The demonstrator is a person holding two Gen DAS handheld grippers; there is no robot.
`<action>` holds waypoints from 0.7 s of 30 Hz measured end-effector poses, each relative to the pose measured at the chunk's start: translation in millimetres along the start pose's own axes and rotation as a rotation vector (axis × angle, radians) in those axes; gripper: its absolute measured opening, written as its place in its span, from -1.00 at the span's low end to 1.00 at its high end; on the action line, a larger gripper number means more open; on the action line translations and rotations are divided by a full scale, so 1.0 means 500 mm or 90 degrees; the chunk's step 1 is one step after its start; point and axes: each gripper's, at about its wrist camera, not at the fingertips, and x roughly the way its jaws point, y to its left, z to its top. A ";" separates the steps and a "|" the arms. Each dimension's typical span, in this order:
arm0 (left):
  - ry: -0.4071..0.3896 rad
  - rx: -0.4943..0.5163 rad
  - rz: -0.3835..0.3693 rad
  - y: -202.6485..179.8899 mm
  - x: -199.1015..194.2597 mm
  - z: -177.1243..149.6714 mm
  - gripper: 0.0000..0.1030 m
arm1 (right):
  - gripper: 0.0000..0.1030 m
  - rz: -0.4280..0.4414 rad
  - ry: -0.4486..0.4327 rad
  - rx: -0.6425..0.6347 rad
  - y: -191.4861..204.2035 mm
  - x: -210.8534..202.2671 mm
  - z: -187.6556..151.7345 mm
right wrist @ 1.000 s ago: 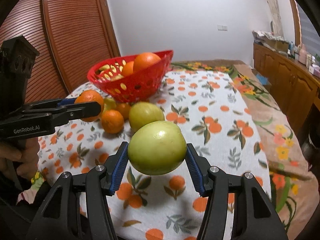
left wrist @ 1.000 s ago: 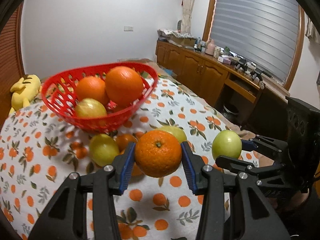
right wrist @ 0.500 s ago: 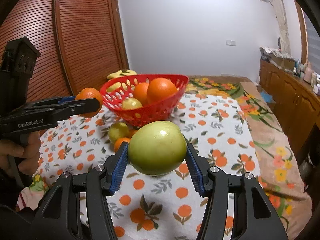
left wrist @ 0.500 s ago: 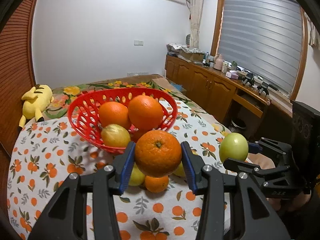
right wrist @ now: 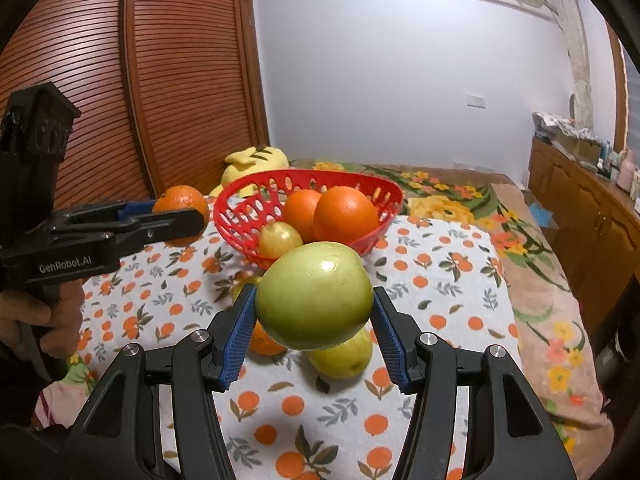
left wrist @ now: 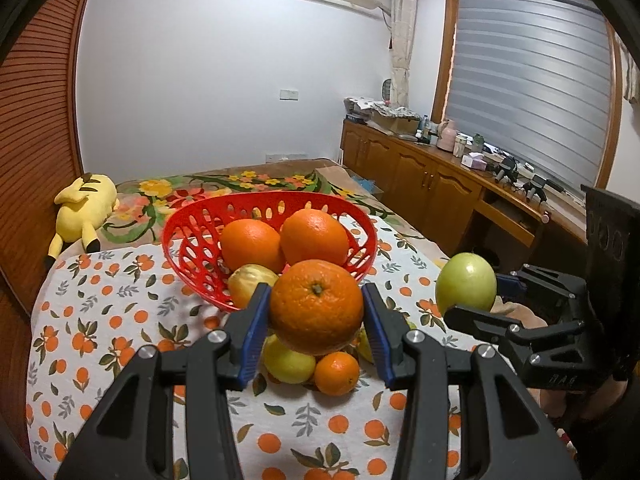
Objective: Organize fruits
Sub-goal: 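Lift and carry the green fruit and tangerine over the red basket with both tools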
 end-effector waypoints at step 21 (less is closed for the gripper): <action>0.018 -0.025 0.032 0.132 0.105 0.031 -0.14 | 0.12 0.034 0.036 -0.055 0.011 0.189 0.083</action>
